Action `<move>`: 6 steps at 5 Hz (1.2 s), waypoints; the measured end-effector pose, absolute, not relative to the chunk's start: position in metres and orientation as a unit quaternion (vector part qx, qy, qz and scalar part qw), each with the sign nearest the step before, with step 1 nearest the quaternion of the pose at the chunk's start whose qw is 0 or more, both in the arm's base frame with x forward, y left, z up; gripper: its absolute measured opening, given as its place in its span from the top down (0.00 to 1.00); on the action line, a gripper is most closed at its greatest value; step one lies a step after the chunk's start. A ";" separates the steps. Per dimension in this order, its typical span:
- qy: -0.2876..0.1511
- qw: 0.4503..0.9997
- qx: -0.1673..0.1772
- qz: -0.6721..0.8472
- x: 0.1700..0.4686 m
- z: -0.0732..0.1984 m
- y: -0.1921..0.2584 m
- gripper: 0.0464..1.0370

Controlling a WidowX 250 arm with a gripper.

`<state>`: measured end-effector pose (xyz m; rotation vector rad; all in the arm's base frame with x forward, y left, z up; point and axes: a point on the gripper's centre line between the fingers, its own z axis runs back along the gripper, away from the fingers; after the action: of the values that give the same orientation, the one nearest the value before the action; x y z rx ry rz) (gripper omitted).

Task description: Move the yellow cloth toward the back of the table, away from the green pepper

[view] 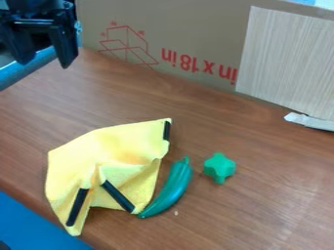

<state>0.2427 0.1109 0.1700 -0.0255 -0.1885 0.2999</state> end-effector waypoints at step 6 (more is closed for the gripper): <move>-0.075 0.989 0.008 0.128 0.243 0.082 0.071 0.04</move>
<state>0.2428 0.0713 0.0819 0.0170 -0.1500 0.2579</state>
